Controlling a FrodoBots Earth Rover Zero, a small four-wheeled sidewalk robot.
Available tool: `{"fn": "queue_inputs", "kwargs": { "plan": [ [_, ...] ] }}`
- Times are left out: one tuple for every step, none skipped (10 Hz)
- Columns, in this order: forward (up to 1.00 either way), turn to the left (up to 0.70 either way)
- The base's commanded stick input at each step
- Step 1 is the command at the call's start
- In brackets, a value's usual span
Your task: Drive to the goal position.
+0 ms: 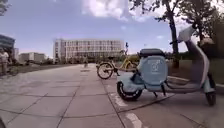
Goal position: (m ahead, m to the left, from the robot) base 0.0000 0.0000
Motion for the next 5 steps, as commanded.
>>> {"fn": "queue_inputs", "kwargs": {
  "plan": [
    [0.00, 0.00],
    [0.00, 0.00],
    [0.00, 0.38],
    [0.00, 0.70],
    [0.00, 0.70]
  ]
}}
